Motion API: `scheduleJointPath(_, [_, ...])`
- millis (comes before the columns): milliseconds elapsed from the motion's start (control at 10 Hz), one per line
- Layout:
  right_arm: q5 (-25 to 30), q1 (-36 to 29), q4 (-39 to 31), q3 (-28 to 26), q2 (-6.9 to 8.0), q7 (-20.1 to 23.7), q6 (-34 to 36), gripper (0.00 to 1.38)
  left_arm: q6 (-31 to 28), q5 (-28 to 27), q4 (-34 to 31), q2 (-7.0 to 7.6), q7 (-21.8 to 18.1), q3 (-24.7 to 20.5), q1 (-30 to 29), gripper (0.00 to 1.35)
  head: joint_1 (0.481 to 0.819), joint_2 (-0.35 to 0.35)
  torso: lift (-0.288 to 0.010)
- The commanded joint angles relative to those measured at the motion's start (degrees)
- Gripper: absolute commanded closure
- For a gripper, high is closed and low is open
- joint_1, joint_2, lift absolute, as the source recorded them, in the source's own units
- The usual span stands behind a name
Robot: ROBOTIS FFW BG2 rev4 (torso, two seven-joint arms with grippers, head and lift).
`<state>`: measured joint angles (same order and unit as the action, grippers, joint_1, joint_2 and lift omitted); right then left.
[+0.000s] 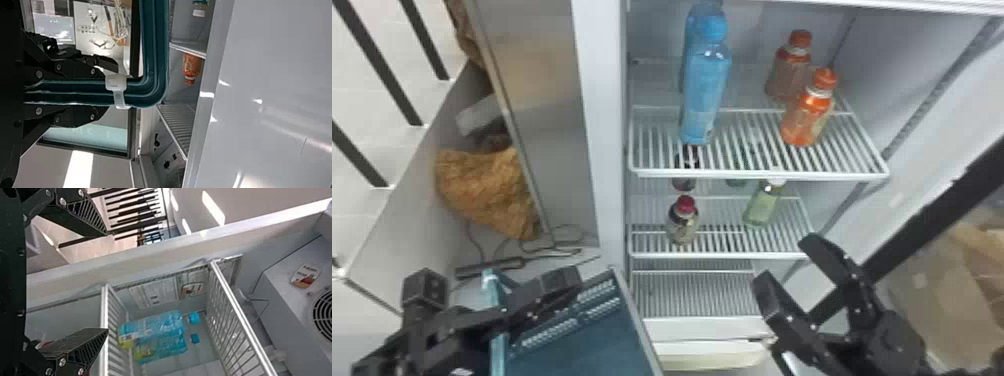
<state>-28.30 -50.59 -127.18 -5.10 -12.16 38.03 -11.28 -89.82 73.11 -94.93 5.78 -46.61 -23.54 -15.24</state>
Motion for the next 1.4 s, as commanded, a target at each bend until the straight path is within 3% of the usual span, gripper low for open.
scheduleJointPath(0, [0.1, 1.5, -1.0, 1.2, -0.23, -0.1, 1.1, 0.17, 0.0, -0.1, -0.1, 0.11, 0.0, 0.1, 0.2, 1.20, 0.695, -0.092, -0.010])
scheduleJointPath(300, [2.3, 5.5, -2.1, 2.9, -1.02, -1.7, 4.1, 0.17, 0.0, -0.8, 0.1, 0.37, 0.2, 0.5, 0.9, 1.20, 0.695, -0.045, -0.010])
scheduleJointPath(600, [9.0, 10.0, -4.0, 2.8, 1.09, -6.5, 8.5, 0.17, 0.0, -0.7, -0.1, 0.55, 0.3, 0.7, 1.0, 1.20, 0.695, -0.035, -0.010])
scheduleJointPath(1000, [10.0, 19.0, 2.2, 8.2, 1.18, -8.7, 10.7, 0.17, 0.0, -0.7, 0.1, 0.72, 0.5, 0.8, 1.7, 1.20, 0.695, -0.005, -0.010])
scheduleJointPath(1300, [12.8, 24.4, 6.6, 9.2, 1.79, -10.6, 11.0, 0.17, 0.0, -0.7, 0.1, 0.72, 0.6, 0.9, 1.9, 1.20, 0.695, 0.017, -0.010])
